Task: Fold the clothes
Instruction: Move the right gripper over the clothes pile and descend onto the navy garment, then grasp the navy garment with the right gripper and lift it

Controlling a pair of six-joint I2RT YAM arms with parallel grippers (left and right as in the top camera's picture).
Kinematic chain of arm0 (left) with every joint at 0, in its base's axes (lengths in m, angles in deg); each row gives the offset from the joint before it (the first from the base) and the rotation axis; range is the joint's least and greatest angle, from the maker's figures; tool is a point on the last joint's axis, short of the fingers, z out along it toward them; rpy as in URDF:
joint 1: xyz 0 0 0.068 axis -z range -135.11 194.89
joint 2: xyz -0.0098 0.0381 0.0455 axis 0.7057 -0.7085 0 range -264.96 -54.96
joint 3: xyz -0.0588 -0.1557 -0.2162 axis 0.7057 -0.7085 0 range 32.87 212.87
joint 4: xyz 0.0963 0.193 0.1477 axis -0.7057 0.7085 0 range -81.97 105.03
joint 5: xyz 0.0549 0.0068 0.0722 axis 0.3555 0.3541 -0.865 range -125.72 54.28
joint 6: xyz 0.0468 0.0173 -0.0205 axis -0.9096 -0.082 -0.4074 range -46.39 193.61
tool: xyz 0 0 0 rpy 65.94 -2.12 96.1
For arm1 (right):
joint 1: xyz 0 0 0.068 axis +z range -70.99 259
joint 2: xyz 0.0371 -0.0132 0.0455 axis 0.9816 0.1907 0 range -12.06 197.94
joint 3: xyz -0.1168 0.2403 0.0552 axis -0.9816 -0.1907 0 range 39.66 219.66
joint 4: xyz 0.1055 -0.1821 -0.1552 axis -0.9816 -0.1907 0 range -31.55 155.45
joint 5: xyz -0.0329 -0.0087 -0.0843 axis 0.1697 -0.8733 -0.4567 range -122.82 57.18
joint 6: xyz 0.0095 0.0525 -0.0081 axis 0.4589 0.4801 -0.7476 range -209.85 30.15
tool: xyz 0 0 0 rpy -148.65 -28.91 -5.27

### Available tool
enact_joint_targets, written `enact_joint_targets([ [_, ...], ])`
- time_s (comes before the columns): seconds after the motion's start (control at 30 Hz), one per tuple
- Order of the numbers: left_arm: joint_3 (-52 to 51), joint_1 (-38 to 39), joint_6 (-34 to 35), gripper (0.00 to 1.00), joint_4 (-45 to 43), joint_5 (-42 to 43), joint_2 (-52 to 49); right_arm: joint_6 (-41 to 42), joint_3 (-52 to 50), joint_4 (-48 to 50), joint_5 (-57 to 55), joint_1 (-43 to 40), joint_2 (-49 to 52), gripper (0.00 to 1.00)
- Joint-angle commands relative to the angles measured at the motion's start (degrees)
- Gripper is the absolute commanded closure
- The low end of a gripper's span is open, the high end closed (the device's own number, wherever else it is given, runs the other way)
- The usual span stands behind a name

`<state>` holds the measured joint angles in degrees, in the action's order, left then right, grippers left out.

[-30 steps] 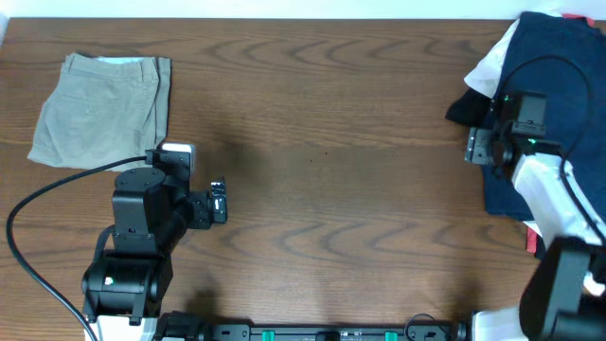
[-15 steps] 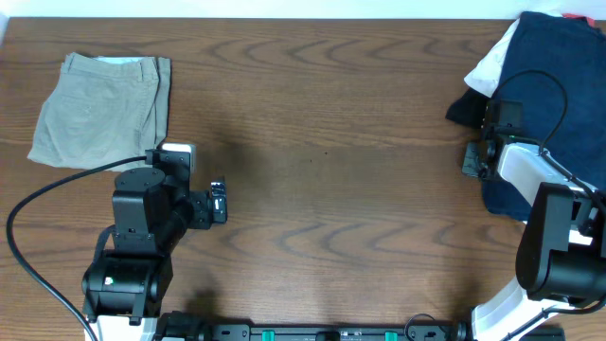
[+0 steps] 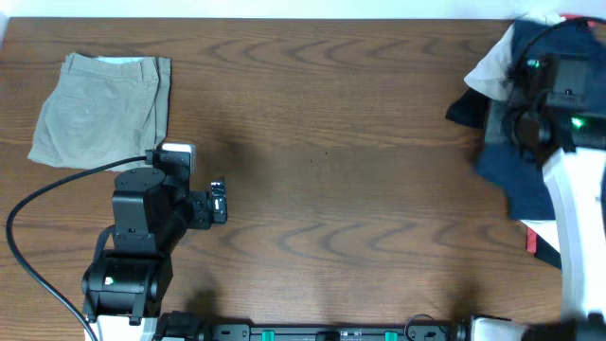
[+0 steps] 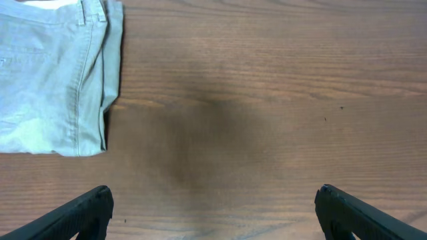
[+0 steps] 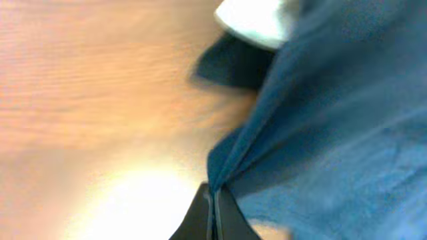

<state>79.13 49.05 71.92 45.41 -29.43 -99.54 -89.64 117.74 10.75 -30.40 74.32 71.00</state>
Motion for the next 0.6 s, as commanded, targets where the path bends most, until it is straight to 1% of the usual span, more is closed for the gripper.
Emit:
enact_joint_targets([
  [0.0, 1.1, -0.2, 0.1, 0.02, 0.1, 0.8, 0.0, -2.6, -1.1, -8.4, 10.1, 4.9, 0.4, 0.99],
  [0.03, 1.1, -0.2, 0.1, 0.02, 0.1, 0.7, 0.0, -2.6, -1.2, -11.5, 10.1, 6.3, 0.5, 0.99],
  [0.13, 1.1, -0.2, 0.1, 0.02, 0.1, 0.8, 0.0, -2.5, -2.3, -16.1, 10.1, 10.1, 0.5, 0.99],
  [0.23, 1.1, -0.2, 0.1, 0.02, 0.1, 0.8, 0.0, -6.3, -2.4, -18.2, 9.8, 13.6, 0.5, 0.99],
  [0.3, 1.1, -0.2, 0.1, 0.02, 0.1, 0.8, 0.0, -7.1, -2.4, -17.6, 7.5, 14.7, 0.5, 0.91],
  [0.33, 1.1, -0.2, 0.1, 0.02, 0.1, 0.8, 0.0, -6.4, -2.4, -16.7, 5.9, 14.9, 0.5, 0.90],
  [0.37, 1.1, -0.2, 0.1, 0.02, 0.1, 0.8, 0.0, -4.9, -2.4, -15.1, 3.3, 14.8, 0.5, 0.80],
  [0.4, 1.1, -0.2, 0.1, 0.02, 0.1, 0.8, 0.0, -1.5, -2.4, -12.2, -1.8, 14.4, 0.5, 0.55],
  [0.43, 1.1, -0.2, 0.1, 0.02, 0.1, 0.8, 0.0, 0.2, -2.4, -10.9, -4.1, 14.1, 0.5, 0.40],
  [0.47, 1.1, -0.2, 0.1, 0.03, 0.1, 0.8, 0.0, 2.8, -2.4, -8.6, -7.6, 13.6, 0.5, 0.33],
  [0.5, 1.1, -0.2, 0.1, 0.02, 0.1, 0.8, 0.0, 4.3, -2.4, -6.1, -9.9, 12.9, 0.5, 0.32],
  [0.53, 1.1, -0.2, 0.1, 0.02, 0.1, 0.8, 0.0, 4.9, -2.4, -3.3, -10.7, 12.3, 0.5, 0.29],
  [0.57, 1.1, -0.2, 0.1, 0.02, 0.1, 0.8, 0.0, 5.0, -2.4, -0.4, -10.7, 11.7, 0.5, 0.21],
])
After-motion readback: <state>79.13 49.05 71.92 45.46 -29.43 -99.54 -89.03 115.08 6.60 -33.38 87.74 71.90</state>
